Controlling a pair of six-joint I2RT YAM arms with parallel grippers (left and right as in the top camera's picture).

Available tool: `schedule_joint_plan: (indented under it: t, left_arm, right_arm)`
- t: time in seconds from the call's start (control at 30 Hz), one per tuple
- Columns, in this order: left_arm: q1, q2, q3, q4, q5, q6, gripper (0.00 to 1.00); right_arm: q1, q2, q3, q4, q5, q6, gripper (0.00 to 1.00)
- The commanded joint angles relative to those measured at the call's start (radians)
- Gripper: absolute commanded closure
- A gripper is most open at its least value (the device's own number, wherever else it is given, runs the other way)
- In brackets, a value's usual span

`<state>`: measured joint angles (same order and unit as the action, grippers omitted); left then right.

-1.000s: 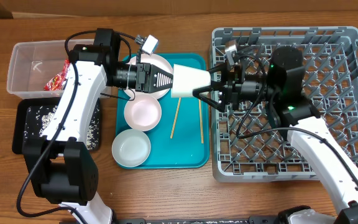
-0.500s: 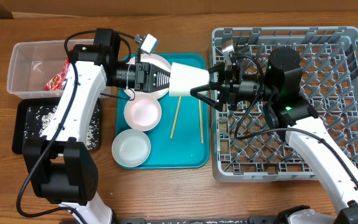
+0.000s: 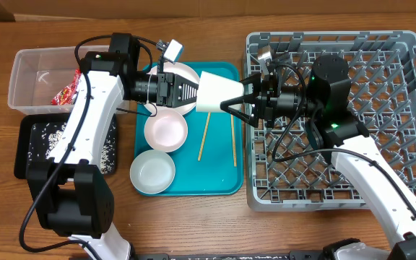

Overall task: Sort waste into correct bins and load items into the dishwasher
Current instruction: 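Place the white cup upside down in the dish rack with the right gripper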

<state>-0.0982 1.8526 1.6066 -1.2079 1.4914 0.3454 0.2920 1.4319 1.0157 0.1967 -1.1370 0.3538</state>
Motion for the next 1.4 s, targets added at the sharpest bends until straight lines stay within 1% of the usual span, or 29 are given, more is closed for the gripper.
schedule_joint_plan:
  t: [0.0,0.13,0.2,0.27,0.33,0.4,0.53,0.73,0.83,0.93,1.07,1.2,1.37]
  left_arm:
    - [-0.008,-0.001,0.016,0.000,-0.032,0.010,0.84]
    - [-0.008,-0.001,0.016,0.005,-0.037,0.010,0.56]
    - [-0.001,-0.001,0.016,0.019,-0.037,0.010,0.44]
    - [0.012,-0.001,0.016,0.041,-0.037,0.008,0.41]
    - [0.029,-0.001,0.016,0.063,-0.048,0.006,0.37]
    - [0.049,-0.001,0.016,0.086,-0.089,-0.003,0.37]
    - [0.085,-0.001,0.016,0.167,-0.230,-0.076,0.36]
    - [0.100,-0.001,0.016,0.319,-0.480,-0.206,0.35]
    - [0.099,-0.001,0.016,0.387,-0.559,-0.256,0.35]
    - [0.098,-0.002,0.020,0.436,-0.621,-0.280,0.35]
    - [0.098,-0.002,0.049,0.452,-0.706,-0.283,0.37]
    - [0.098,-0.002,0.113,0.426,-0.792,-0.282,0.38]
    - [0.098,-0.002,0.227,0.360,-0.898,-0.282,0.39]
  right_arm:
    - [0.011,-0.005,0.024,0.012,-0.025,-0.008,0.45]
    - [-0.001,-0.005,0.024,0.011,-0.025,0.002,0.46]
    - [-0.035,-0.005,0.024,0.006,-0.025,0.037,0.47]
    - [-0.076,-0.005,0.024,-0.017,-0.024,0.053,0.47]
    - [-0.120,-0.005,0.024,-0.058,-0.021,0.064,0.51]
    - [-0.167,-0.007,0.024,-0.143,0.016,0.066,0.52]
    - [-0.209,-0.015,0.024,-0.314,0.118,0.037,0.52]
    - [-0.201,-0.086,0.025,-0.523,0.326,0.032,0.52]
    - [-0.194,-0.154,0.025,-0.634,0.430,0.032,0.52]
    - [-0.180,-0.237,0.025,-0.753,0.545,0.033,0.52]
    - [-0.163,-0.356,0.026,-0.902,0.669,0.051,0.52]
    - [-0.147,-0.457,0.026,-1.039,0.771,0.094,0.52]
    - [-0.120,-0.509,0.026,-1.175,0.844,0.136,0.52]
